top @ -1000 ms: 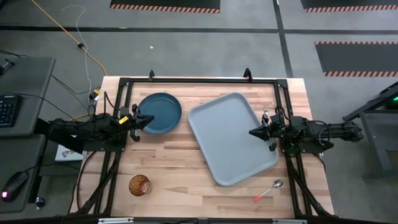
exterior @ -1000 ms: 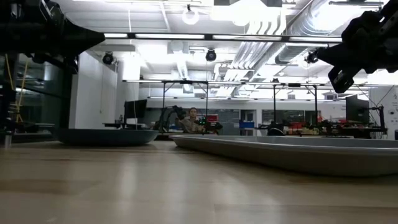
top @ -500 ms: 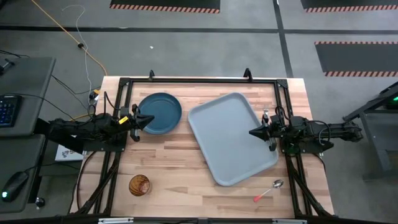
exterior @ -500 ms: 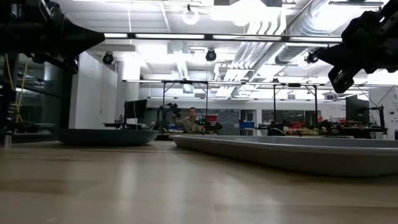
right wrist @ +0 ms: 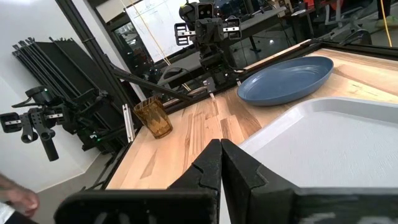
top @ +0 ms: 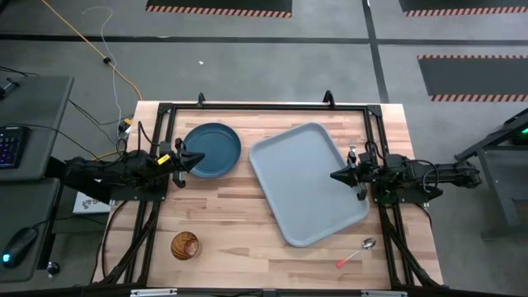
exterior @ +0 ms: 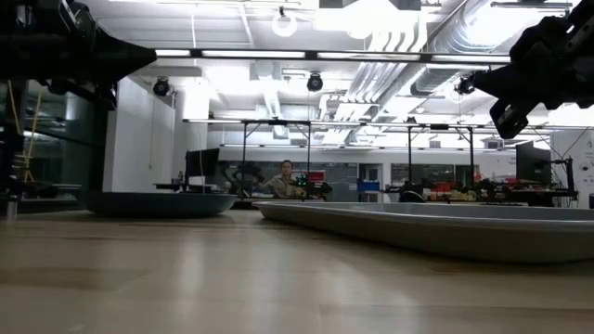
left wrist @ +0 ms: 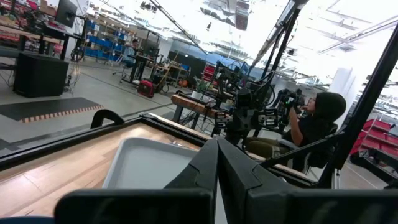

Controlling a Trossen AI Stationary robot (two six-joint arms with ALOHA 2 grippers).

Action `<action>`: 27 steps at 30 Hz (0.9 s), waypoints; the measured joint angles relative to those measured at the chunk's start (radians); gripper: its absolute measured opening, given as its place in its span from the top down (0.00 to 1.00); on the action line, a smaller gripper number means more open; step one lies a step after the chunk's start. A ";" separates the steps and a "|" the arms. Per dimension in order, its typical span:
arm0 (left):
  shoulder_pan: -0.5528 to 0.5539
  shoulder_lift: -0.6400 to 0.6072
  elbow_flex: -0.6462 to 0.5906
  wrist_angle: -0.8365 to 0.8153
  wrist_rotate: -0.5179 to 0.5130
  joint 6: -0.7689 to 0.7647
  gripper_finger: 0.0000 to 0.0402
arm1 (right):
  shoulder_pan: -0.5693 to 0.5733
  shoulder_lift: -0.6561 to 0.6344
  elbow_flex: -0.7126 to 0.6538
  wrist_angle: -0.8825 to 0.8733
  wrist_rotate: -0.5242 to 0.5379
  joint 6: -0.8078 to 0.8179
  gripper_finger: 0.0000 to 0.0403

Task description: Pick and place plate/cup/fork/spoon on tray

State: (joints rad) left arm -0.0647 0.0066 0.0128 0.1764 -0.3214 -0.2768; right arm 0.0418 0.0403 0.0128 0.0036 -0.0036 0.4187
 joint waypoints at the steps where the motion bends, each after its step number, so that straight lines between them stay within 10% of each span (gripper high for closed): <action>1: 0.000 0.000 0.000 0.000 0.000 0.000 1.00 | 0.000 0.000 0.000 0.000 0.000 0.000 1.00; 15: 0.000 0.000 0.000 0.000 0.000 0.000 1.00 | 0.000 0.000 -0.001 0.011 0.023 -0.088 1.00; 20: 0.000 0.000 0.000 0.000 0.000 0.000 1.00 | -0.001 0.000 -0.002 0.259 0.084 0.018 1.00; 27: 0.000 0.000 0.000 0.000 0.000 0.000 1.00 | -0.003 0.000 -0.002 0.694 0.438 -0.002 1.00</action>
State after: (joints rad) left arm -0.0649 0.0063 0.0126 0.1765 -0.3211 -0.2768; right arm 0.0391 0.0399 0.0113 0.6974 0.4344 0.4171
